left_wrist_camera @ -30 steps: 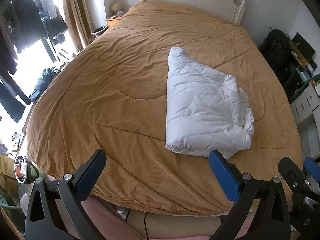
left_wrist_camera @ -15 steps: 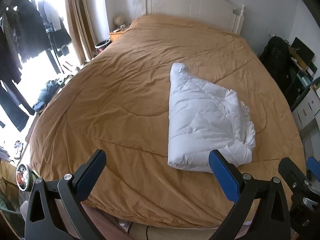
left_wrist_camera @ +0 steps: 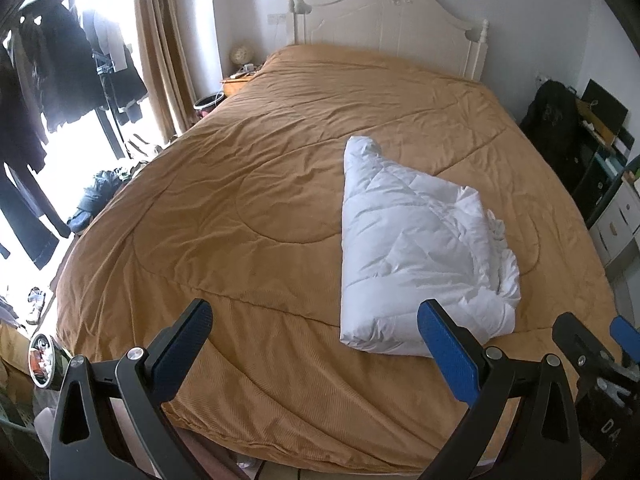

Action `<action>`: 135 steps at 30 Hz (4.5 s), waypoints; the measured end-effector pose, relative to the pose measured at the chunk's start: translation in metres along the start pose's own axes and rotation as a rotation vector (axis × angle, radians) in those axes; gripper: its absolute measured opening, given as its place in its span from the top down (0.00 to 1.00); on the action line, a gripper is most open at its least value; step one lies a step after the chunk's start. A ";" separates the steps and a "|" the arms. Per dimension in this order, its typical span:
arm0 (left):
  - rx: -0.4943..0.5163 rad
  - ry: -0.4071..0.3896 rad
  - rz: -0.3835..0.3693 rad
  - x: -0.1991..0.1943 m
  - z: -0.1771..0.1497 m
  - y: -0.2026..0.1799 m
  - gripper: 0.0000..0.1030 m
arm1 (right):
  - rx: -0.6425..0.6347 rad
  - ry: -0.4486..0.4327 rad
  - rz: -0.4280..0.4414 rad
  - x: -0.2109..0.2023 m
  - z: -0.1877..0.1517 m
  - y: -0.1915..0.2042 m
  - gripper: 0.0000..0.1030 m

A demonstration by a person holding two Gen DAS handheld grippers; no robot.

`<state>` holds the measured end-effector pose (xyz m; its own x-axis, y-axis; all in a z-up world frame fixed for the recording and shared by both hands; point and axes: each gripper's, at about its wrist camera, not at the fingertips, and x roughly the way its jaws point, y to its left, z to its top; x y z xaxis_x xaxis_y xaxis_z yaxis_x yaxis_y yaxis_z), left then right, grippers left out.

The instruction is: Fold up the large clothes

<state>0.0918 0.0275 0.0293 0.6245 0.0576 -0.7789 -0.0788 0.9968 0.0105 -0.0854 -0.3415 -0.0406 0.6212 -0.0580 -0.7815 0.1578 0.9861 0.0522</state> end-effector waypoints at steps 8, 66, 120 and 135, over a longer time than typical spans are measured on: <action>0.013 0.014 0.007 0.010 -0.013 -0.001 0.01 | -0.016 -0.003 -0.018 0.010 -0.010 0.002 0.01; 0.051 0.062 -0.028 0.017 -0.023 -0.004 0.01 | -0.032 0.015 -0.044 0.012 -0.027 0.006 0.01; 0.053 0.083 -0.041 0.019 -0.027 0.001 0.01 | -0.016 0.027 -0.052 0.009 -0.039 0.008 0.01; 0.055 0.085 -0.042 0.019 -0.027 0.001 0.01 | -0.015 0.028 -0.053 0.009 -0.040 0.008 0.01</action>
<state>0.0827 0.0276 -0.0024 0.5582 0.0135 -0.8296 -0.0101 0.9999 0.0096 -0.1093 -0.3281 -0.0720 0.5908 -0.1057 -0.7999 0.1779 0.9840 0.0014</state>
